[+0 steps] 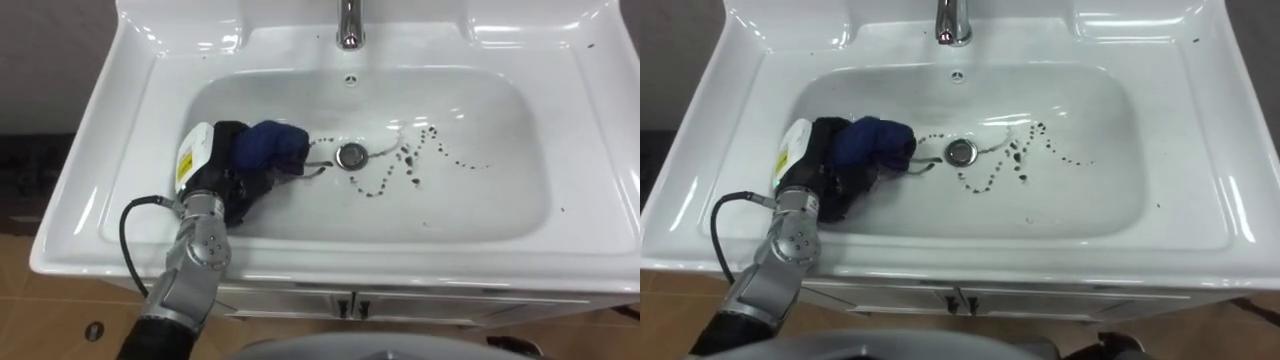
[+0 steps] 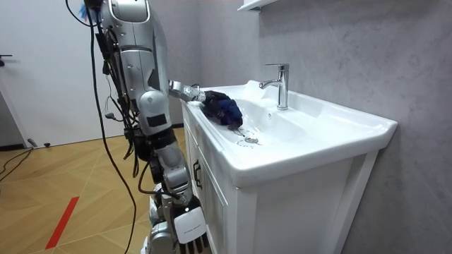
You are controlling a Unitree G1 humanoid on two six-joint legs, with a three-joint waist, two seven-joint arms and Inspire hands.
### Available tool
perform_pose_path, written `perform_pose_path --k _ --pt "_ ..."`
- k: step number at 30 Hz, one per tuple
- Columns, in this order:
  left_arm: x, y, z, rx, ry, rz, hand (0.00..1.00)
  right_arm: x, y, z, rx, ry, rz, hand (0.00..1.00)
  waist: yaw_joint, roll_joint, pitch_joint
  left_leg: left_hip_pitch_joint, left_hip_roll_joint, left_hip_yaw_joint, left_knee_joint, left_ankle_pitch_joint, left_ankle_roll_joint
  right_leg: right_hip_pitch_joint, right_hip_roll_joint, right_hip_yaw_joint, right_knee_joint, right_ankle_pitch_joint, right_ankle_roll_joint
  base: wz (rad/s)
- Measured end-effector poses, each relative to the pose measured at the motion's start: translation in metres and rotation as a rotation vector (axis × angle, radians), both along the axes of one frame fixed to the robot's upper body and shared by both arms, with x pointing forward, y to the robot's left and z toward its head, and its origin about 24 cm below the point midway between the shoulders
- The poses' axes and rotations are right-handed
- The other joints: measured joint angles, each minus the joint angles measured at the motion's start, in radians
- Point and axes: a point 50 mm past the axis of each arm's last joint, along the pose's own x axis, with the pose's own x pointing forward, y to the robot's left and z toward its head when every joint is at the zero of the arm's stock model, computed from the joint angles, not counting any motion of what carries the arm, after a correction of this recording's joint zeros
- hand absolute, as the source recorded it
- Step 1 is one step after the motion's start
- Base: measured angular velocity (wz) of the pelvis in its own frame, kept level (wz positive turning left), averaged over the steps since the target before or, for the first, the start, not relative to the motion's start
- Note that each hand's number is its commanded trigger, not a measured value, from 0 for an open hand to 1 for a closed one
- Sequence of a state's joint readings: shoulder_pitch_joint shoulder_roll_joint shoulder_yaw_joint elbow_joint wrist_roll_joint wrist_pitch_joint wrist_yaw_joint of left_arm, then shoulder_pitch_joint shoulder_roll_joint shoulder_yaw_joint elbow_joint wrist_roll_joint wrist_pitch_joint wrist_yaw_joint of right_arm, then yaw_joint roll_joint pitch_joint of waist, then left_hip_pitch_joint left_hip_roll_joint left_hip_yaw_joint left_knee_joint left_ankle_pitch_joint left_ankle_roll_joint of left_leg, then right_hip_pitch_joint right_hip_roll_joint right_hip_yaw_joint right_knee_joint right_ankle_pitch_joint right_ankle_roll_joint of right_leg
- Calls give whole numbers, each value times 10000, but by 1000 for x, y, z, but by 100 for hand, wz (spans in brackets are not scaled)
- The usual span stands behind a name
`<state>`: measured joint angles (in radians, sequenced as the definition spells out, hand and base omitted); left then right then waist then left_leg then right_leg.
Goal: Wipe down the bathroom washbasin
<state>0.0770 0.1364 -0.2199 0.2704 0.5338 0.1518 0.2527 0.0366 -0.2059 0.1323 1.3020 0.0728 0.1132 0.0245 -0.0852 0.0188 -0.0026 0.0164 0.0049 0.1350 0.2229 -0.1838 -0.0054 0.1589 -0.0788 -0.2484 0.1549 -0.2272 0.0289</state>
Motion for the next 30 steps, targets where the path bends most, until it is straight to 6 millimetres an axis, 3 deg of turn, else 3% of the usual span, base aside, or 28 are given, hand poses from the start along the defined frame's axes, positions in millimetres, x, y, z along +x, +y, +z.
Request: perform_pose_path --k 10,16,20,27,30 --pt "4 1 -3 1171 631 -754 100 2 -1 1 -19 -22 -121 0 -183 81 58 -81 23 22 18 -7 0 -20 8 13 14 2 -2 0" --pt "8 2 -7 1231 950 -806 100 -6 -6 1 -400 473 165 0 -222 145 77 -46 23 35 19 -7 -1 -8 13 35 27 2 -4 0" --pt "9 3 -13 737 1405 -636 100 -11 -6 1 -586 1028 597 0 -191 299 72 190 64 268 -112 -6 -2 -18 27 295 54 1 -3 -15" --pt "25 3 -15 315 2226 -840 100 -18 -5 1 -500 1652 1440 0 -317 306 66 296 54 328 -130 3 -7 17 30 534 54 -3 -7 -8" --pt "33 3 -17 -703 2694 -649 100 -23 -3 0 -357 1965 1718 0 -381 372 66 263 58 349 -99 0 -3 -26 31 544 14 -7 -4 0"
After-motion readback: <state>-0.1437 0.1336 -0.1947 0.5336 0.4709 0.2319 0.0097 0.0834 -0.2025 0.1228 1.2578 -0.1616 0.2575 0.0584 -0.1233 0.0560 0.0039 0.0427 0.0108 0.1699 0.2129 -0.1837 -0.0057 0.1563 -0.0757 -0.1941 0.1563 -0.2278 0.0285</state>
